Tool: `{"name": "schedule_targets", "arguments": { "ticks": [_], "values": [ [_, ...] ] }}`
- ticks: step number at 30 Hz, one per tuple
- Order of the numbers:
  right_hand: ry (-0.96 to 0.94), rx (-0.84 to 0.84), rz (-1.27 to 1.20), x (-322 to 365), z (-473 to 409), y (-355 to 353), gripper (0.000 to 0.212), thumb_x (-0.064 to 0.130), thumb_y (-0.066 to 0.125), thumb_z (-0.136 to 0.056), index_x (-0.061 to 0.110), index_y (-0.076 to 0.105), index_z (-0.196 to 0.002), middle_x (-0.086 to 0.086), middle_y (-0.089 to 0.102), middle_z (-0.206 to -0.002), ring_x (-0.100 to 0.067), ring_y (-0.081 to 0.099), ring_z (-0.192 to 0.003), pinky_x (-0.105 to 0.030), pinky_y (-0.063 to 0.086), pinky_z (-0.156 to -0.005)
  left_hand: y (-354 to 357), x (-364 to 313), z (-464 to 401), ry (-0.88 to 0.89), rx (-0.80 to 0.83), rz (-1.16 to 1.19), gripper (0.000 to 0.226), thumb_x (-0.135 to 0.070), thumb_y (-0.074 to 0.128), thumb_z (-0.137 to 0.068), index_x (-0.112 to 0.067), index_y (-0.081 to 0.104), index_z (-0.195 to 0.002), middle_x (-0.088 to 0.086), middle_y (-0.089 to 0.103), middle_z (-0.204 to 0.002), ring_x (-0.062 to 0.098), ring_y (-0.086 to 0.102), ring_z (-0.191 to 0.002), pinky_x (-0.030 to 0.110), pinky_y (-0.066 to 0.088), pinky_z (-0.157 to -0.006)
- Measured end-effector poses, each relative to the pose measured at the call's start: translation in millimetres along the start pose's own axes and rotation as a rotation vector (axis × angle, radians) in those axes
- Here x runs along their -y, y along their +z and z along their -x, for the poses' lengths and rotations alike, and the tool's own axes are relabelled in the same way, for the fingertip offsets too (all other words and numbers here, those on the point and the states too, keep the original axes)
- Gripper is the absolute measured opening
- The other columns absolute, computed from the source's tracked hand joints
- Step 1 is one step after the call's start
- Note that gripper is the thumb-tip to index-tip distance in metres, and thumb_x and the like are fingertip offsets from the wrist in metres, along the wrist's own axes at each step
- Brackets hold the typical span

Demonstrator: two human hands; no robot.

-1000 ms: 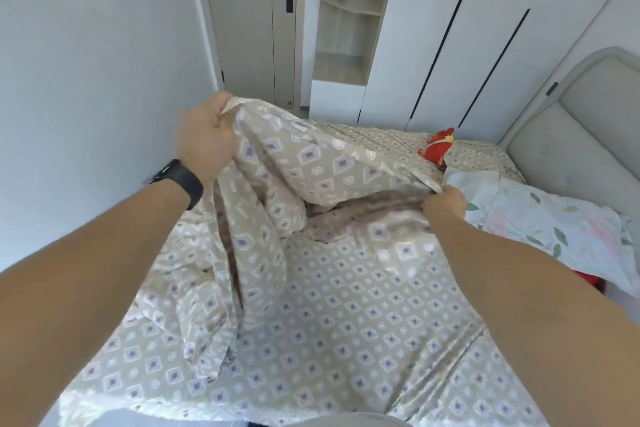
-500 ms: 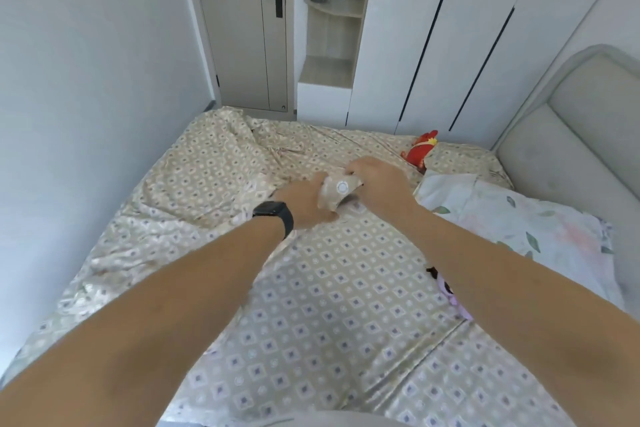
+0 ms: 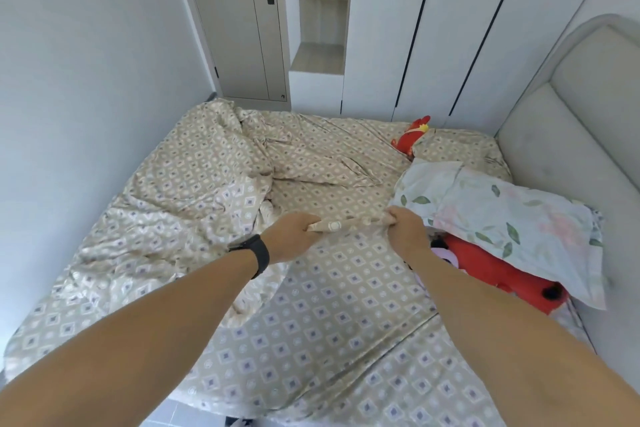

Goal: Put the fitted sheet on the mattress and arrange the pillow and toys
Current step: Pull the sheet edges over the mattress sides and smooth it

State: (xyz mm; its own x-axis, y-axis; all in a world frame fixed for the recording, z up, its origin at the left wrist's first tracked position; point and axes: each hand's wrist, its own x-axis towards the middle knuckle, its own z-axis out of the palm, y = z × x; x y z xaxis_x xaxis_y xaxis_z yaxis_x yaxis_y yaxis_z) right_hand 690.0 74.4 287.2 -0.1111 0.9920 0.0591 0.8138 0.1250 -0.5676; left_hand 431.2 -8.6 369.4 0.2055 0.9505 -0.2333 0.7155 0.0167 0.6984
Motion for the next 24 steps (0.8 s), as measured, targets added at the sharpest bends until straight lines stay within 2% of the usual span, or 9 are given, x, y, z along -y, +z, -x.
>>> {"name": "schedule_targets", "arguments": {
  "ticks": [3, 5, 8, 10, 14, 18, 20, 22, 24],
  "values": [
    [0.055, -0.285, -0.296, 62.6, -15.5, -47.1, 0.026, -0.004, 0.046, -0.080, 0.015, 0.062, -0.083, -0.005, 0.066, -0.085, -0.030, 0.061, -0.083, -0.037, 0.044, -0.066, -22.9, -14.6, -1.3, -0.056, 0.059, 0.056, 0.024, -0.023, 0.057, -0.098, -0.005, 0.061, -0.083, 0.001, 0.054, -0.067, 0.018, 0.046, -0.060, 0.031, 0.033, -0.062],
    [-0.194, -0.483, -0.461, 123.1, -9.1, -79.0, 0.028, -0.004, 0.052, -0.078, 0.013, 0.068, -0.093, -0.001, 0.067, -0.090, -0.020, 0.060, -0.085, -0.030, 0.047, -0.071, -45.4, -40.2, -2.5, -0.080, 0.221, 0.088, 0.021, -0.018, 0.059, -0.096, -0.019, 0.064, -0.076, -0.008, 0.063, -0.069, 0.013, 0.058, -0.066, 0.031, 0.045, -0.069],
    [-0.554, -0.608, -0.501, 180.5, 19.9, -96.8, 0.033, -0.012, 0.055, -0.069, 0.005, 0.067, -0.094, -0.004, 0.065, -0.089, -0.019, 0.058, -0.081, -0.024, 0.045, -0.070, -83.6, -59.2, 3.1, -0.113, 0.402, 0.635, 0.025, -0.011, 0.050, -0.089, -0.019, 0.074, -0.093, 0.001, 0.071, -0.090, 0.020, 0.067, -0.085, 0.039, 0.051, -0.088],
    [-0.639, -0.602, -0.520, 187.9, 34.4, -94.1, 0.034, -0.012, 0.054, -0.067, 0.004, 0.065, -0.094, -0.005, 0.062, -0.087, -0.019, 0.056, -0.077, -0.024, 0.044, -0.067, -107.2, -53.6, 1.1, -0.140, 0.326, 0.917, 0.047, -0.013, 0.038, -0.083, -0.009, 0.068, -0.119, 0.013, 0.068, -0.108, 0.029, 0.065, -0.094, 0.042, 0.052, -0.087],
    [-0.611, -0.375, -0.512, 189.9, 38.5, -82.2, 0.031, -0.009, 0.066, -0.076, 0.012, 0.066, -0.100, 0.004, 0.064, -0.093, -0.014, 0.059, -0.081, -0.030, 0.048, -0.069, -102.2, -43.3, -12.1, -0.307, 0.085, 0.781, 0.057, -0.054, 0.042, -0.096, -0.004, 0.069, -0.104, 0.017, 0.069, -0.099, 0.027, 0.070, -0.082, 0.036, 0.058, -0.073],
    [-0.767, -0.158, -0.373, 178.2, 53.1, -70.6, 0.028, 0.003, 0.061, -0.079, 0.012, 0.070, -0.104, 0.001, 0.068, -0.097, -0.017, 0.062, -0.087, -0.035, 0.051, -0.076, -64.3, -50.2, -18.8, -0.329, -0.005, 0.570, 0.035, -0.009, 0.049, -0.102, -0.001, 0.055, -0.068, 0.015, 0.059, -0.067, 0.010, 0.061, -0.050, 0.020, 0.050, -0.053],
    [-0.750, 0.010, -0.301, 154.5, 56.2, -69.0, 0.028, 0.010, 0.056, -0.079, 0.016, 0.072, -0.100, 0.001, 0.069, -0.094, -0.017, 0.061, -0.087, -0.033, 0.049, -0.078, -52.1, -43.4, -20.9, -0.354, -0.043, 0.486, 0.025, -0.014, 0.059, -0.092, -0.006, 0.055, -0.069, 0.015, 0.057, -0.066, 0.019, 0.055, -0.053, 0.024, 0.043, -0.054],
    [-0.556, 0.218, -0.352, 125.7, 55.5, -67.5, 0.030, 0.007, 0.055, -0.078, 0.017, 0.077, -0.096, 0.000, 0.069, -0.090, -0.013, 0.061, -0.082, -0.034, 0.049, -0.076, -47.4, -43.9, -16.6, -0.330, -0.058, 0.460, 0.024, -0.024, 0.055, -0.087, -0.015, 0.049, -0.065, 0.010, 0.047, -0.061, 0.020, 0.041, -0.050, 0.028, 0.033, -0.051],
    [-0.173, 0.338, -0.727, 98.5, 52.7, -70.8, 0.036, -0.001, 0.054, -0.074, 0.010, 0.078, -0.098, -0.007, 0.071, -0.097, -0.011, 0.066, -0.087, -0.032, 0.051, -0.079, -43.7, -57.3, -6.7, -0.283, -0.018, 0.508, 0.029, -0.024, 0.051, -0.086, -0.020, 0.039, -0.059, 0.004, 0.035, -0.057, 0.018, 0.027, -0.047, 0.028, 0.021, -0.049]
  ]
}}
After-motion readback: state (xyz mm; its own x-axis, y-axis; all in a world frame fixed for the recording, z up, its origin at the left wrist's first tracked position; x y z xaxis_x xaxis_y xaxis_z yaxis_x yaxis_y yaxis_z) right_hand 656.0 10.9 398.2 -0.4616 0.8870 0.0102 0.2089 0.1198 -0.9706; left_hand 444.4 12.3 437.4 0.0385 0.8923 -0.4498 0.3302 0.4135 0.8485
